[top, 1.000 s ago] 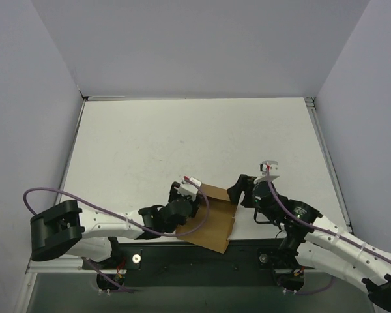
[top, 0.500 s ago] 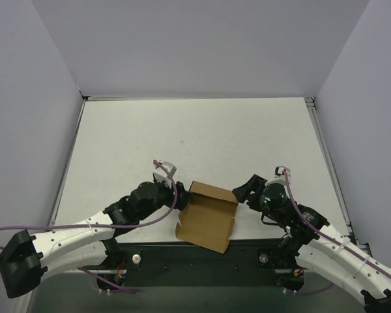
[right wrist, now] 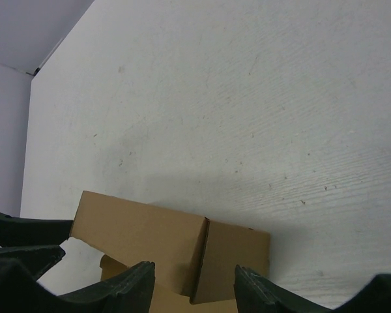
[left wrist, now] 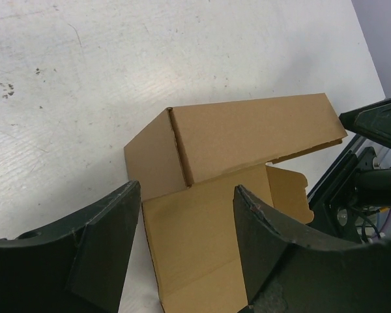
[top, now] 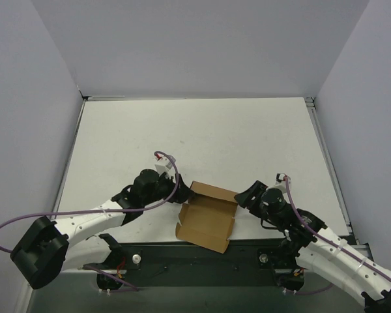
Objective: Fold the paper box
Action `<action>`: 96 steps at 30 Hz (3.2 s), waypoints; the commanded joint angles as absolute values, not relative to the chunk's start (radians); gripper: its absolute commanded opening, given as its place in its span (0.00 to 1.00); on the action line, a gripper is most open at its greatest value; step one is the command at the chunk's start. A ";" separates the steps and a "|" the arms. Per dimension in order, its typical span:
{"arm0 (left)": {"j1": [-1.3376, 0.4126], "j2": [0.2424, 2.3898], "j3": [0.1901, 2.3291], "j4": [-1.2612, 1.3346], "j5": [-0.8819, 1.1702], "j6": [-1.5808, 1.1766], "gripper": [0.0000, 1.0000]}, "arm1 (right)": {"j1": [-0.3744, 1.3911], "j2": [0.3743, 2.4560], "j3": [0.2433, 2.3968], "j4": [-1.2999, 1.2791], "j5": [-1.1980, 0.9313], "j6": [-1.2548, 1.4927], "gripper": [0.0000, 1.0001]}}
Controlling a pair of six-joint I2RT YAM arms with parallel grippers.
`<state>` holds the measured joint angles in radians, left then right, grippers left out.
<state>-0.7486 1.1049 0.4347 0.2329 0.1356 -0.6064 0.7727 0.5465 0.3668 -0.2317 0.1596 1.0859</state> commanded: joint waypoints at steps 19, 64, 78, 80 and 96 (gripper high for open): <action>-0.703 1.226 0.486 0.416 0.210 -0.626 0.48 | 0.765 0.583 0.302 -0.239 0.224 1.108 0.45; -0.204 1.143 0.991 -0.428 0.376 -0.229 0.74 | 1.305 1.281 0.848 -0.324 0.736 0.103 0.58; -0.204 1.104 0.916 -0.403 0.267 -0.186 0.74 | 1.301 1.532 0.910 -0.327 0.968 0.072 0.38; -0.202 1.106 0.913 -0.405 0.265 -0.186 0.74 | 1.299 1.537 0.913 -0.327 0.957 0.068 0.31; -0.199 1.058 0.900 -0.391 0.238 -0.187 0.74 | 0.908 1.310 0.802 -0.278 0.326 0.268 0.09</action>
<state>-0.2073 1.1049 0.9039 -0.4442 0.2584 -0.1997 1.0092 1.3716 0.8410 -0.2890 0.5564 0.1654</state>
